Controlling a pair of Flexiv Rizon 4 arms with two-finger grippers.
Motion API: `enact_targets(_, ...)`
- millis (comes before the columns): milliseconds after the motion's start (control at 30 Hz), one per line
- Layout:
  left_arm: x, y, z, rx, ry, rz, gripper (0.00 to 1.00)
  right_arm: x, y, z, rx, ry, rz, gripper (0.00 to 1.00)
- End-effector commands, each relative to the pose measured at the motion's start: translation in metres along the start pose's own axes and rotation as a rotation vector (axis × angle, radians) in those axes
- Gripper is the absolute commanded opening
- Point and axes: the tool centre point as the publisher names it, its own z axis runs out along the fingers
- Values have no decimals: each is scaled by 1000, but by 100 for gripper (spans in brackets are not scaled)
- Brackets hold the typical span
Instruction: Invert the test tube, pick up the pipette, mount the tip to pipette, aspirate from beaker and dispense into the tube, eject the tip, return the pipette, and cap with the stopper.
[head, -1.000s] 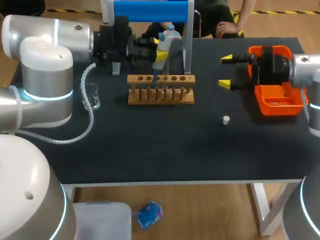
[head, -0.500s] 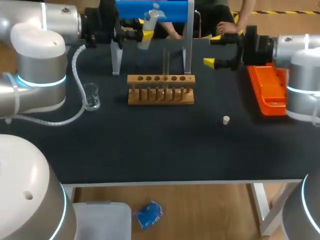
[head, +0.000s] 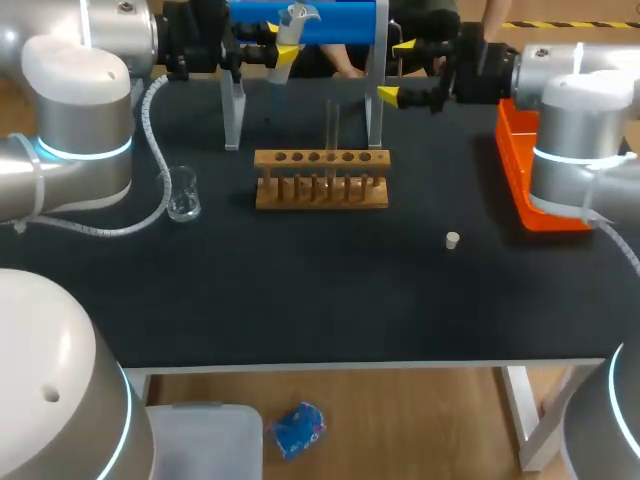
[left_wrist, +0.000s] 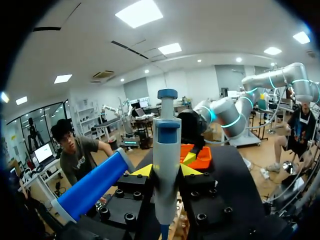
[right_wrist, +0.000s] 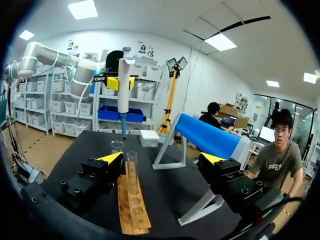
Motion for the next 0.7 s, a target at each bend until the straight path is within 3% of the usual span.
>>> enact_targets(33, -1, -1, 0, -1, 3, -1, 0, -1, -1, 0, 0, 3, 0, 100)
enact_targets(267, -3, 2, -1, -3, -10, -16, 0, -1, -1, -1, 6, 8, 0, 100)
enact_targets(700, -55, 6, -10, -30, -158, -40, 0, -10, 21, 38, 27, -17, 9, 100)
